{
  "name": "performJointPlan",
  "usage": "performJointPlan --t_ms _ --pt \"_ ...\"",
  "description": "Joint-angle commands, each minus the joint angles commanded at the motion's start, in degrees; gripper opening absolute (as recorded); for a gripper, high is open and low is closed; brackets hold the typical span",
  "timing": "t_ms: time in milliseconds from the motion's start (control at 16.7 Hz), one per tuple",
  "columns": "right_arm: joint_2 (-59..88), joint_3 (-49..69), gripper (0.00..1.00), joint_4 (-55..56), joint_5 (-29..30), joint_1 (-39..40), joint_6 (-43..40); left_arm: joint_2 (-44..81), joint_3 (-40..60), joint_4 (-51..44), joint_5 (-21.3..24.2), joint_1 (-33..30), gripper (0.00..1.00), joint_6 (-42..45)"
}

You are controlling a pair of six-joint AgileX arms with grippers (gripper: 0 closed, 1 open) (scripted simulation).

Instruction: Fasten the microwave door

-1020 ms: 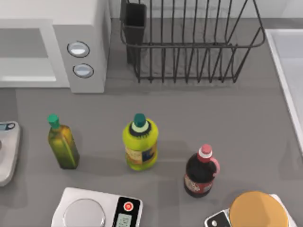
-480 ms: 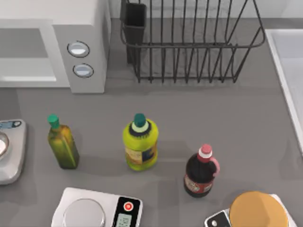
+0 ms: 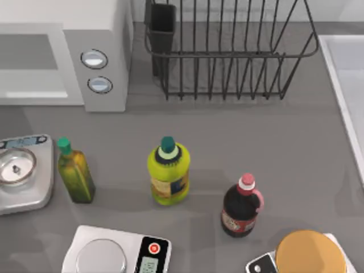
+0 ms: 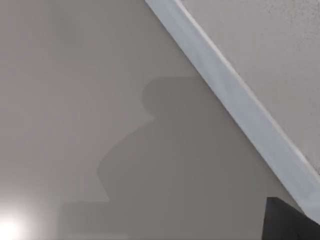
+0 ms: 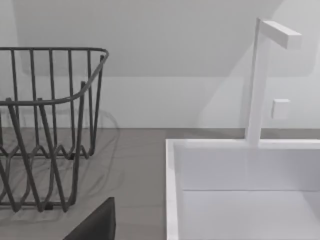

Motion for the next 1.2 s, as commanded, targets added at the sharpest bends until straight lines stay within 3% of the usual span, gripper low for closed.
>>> performJointPlan --t_ms 180,660,1200 --pt "0.0 0.0 1.0 0.0 0.0 0.0 0.0 -3.37 -3.92 0.84 -2.41 -3.83 0.0 -3.82" --pt "0.0 0.0 1.0 0.0 0.0 0.0 0.0 -4.48 -3.33 1.26 -5.93 -5.83 0.0 -5.5" --pt "0.0 0.0 1.0 0.0 0.0 0.0 0.0 -14.04 -9.18 1.37 -21.86 -29.43 0.0 -22.53"
